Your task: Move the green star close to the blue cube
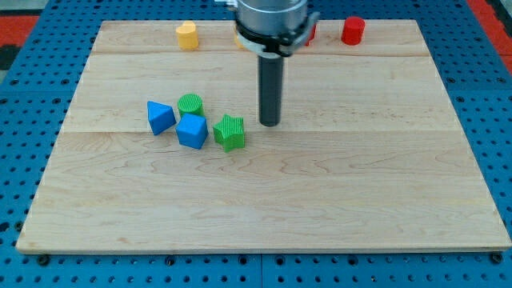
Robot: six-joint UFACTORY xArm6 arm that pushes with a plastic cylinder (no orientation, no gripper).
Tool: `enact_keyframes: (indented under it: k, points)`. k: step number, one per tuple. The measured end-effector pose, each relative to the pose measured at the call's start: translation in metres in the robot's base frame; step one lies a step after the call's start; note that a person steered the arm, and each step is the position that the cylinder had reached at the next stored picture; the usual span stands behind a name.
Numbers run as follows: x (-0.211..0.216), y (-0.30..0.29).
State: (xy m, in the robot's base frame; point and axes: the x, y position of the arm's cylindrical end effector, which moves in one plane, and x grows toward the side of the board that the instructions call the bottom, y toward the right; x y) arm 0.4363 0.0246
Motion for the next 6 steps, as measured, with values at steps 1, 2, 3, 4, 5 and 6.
enact_keyframes:
  k: [1, 2, 3, 4, 5, 6]
  points:
    - [0.036, -0.042]
    - [0.018, -0.080]
    - [0.022, -0.060]
    - [0.023, -0.035]
    - [0.004, 0.029]
    - [-0.018, 0.145]
